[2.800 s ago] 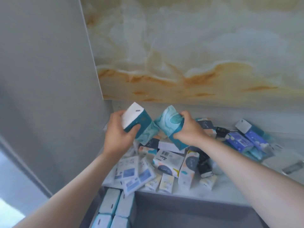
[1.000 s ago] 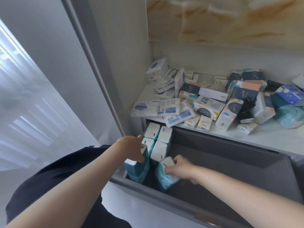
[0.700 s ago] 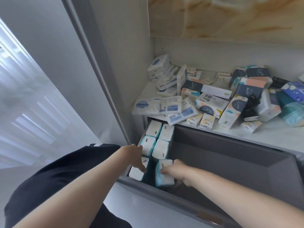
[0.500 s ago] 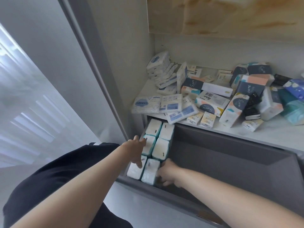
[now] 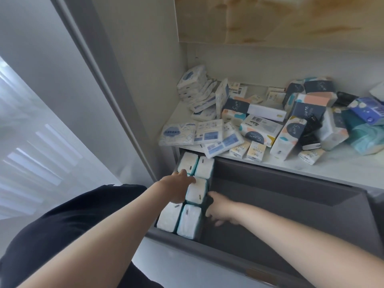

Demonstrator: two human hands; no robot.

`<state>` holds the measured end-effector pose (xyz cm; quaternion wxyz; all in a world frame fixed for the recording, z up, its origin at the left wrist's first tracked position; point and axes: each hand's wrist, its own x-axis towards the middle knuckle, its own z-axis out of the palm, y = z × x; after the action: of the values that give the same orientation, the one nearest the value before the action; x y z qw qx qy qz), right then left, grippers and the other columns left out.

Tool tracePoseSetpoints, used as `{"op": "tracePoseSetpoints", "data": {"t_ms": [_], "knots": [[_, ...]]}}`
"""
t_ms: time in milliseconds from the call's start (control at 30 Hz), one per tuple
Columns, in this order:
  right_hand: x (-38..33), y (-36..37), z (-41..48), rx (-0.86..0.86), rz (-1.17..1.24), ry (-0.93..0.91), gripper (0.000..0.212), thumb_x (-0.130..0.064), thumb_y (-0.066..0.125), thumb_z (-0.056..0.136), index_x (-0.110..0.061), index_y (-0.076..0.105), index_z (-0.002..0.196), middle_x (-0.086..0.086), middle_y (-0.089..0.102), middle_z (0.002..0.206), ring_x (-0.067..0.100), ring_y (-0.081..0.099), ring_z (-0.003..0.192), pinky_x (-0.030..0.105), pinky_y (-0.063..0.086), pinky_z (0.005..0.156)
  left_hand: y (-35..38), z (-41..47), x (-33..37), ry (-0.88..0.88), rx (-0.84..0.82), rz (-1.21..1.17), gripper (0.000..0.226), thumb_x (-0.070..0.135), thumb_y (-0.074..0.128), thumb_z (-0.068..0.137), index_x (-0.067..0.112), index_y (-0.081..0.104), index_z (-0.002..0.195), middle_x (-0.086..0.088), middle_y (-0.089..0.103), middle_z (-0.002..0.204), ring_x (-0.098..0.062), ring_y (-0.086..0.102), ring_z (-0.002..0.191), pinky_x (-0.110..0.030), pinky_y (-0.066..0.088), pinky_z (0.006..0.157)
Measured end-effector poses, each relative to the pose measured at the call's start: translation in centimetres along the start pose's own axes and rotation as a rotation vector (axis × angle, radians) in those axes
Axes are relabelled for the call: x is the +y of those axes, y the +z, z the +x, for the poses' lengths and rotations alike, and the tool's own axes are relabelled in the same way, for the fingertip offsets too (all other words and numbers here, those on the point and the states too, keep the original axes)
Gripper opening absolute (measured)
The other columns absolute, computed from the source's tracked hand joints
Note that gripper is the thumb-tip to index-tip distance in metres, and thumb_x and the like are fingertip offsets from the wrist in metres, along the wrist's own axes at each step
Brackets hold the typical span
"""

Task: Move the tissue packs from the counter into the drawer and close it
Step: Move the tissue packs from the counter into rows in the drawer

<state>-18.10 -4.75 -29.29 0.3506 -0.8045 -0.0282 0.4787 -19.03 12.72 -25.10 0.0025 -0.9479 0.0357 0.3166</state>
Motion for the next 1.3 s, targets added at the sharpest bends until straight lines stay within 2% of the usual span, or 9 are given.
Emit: {"op": "tracePoseSetpoints", "data": {"t_ms": [200,433,600,700,800,967,1100,1233,1300], "knots": [[0.6,-10.9,-4.5,0.143,-0.182,-0.22,0.034,-0.011,0.053,0.095,-0.025,0.059,0.126,0.003,0.067,0.103,0.017,0.069,0.079,0.023,0.047,0.052,-7.4,0.5,5.4,0.076,0.116,-0.191,0.035,0.026,0.052,0.095,0.031,0.053,0.13,0.004,0.058,0.129,-0.019,0.055,0.113,-0.035,0.047,0.097],[3.3,-25.3,-11.6,0.578,-0.164,-0.408,0.026,-0.006,0.055,0.093,-0.026,0.069,0.104,-0.003,0.072,0.095,0.013,0.068,0.076,0.026,0.053,0.073,-17.1,3.5,17.8,0.235,0.362,-0.306,0.026,0.024,0.051,0.092,0.03,0.061,0.115,0.004,0.065,0.114,-0.016,0.058,0.094,-0.028,0.048,0.084],[8.1,-34.4,-13.2,0.938,-0.209,-0.279,0.026,-0.008,0.055,0.092,-0.021,0.072,0.107,-0.002,0.07,0.111,0.019,0.064,0.104,0.028,0.048,0.082,-23.1,8.1,27.4,0.355,0.505,-0.229,0.031,0.017,0.043,0.097,0.02,0.059,0.124,-0.005,0.063,0.122,-0.028,0.059,0.11,-0.032,0.048,0.089],[10.8,-38.1,-12.1,1.036,-0.531,-0.07,0.033,-0.019,0.058,0.089,-0.021,0.065,0.121,0.006,0.063,0.126,0.028,0.057,0.118,0.036,0.046,0.096,-24.2,12.1,31.9,0.406,0.518,-0.199,0.034,0.018,0.048,0.094,0.024,0.057,0.126,-0.002,0.06,0.125,-0.024,0.055,0.117,-0.033,0.047,0.092],[11.6,-40.4,-11.1,0.982,-0.951,0.247,0.041,-0.041,0.057,0.086,-0.025,0.059,0.124,0.004,0.061,0.126,0.027,0.051,0.122,0.044,0.032,0.105,-23.9,15.5,34.9,0.466,0.539,-0.023,0.041,0.017,0.051,0.092,0.025,0.054,0.132,-0.001,0.05,0.135,-0.024,0.044,0.128,-0.038,0.042,0.101],[12.4,-42.8,-9.4,0.736,-1.035,0.5,0.072,-0.062,0.039,0.081,-0.02,0.047,0.14,0.0,0.06,0.121,0.032,0.049,0.121,0.055,0.024,0.104,-23.1,19.7,36.0,0.437,0.448,0.298,0.043,0.029,0.04,0.098,0.023,0.044,0.141,-0.002,0.044,0.144,-0.023,0.034,0.135,-0.043,0.035,0.106],[12.9,-43.3,-8.8,0.702,-0.912,0.451,0.096,-0.074,0.043,0.073,-0.014,0.038,0.148,0.004,0.059,0.128,0.037,0.044,0.128,0.055,0.023,0.107,-23.9,20.9,35.8,0.312,0.518,0.333,0.042,0.032,0.04,0.095,0.02,0.046,0.134,-0.007,0.05,0.137,-0.028,0.042,0.128,-0.044,0.035,0.102],[11.8,-43.9,-9.0,0.731,-0.501,0.24,0.085,-0.079,0.051,0.063,-0.028,0.056,0.13,0.001,0.062,0.127,0.026,0.055,0.122,0.04,0.039,0.103,-24.2,21.0,36.2,0.504,0.73,0.155,0.071,0.034,0.065,0.079,0.023,0.036,0.143,-0.003,0.045,0.136,-0.026,0.043,0.126,-0.041,0.038,0.102],[11.2,-44.2,-9.4,0.771,-0.492,0.19,0.076,-0.076,0.05,0.069,-0.028,0.056,0.128,0.002,0.062,0.126,0.027,0.056,0.118,0.037,0.042,0.095,-23.9,20.9,36.3,0.613,0.686,0.112,0.088,0.034,0.073,0.07,0.027,0.03,0.147,0.0,0.042,0.139,-0.024,0.039,0.128,-0.041,0.039,0.103]]}}
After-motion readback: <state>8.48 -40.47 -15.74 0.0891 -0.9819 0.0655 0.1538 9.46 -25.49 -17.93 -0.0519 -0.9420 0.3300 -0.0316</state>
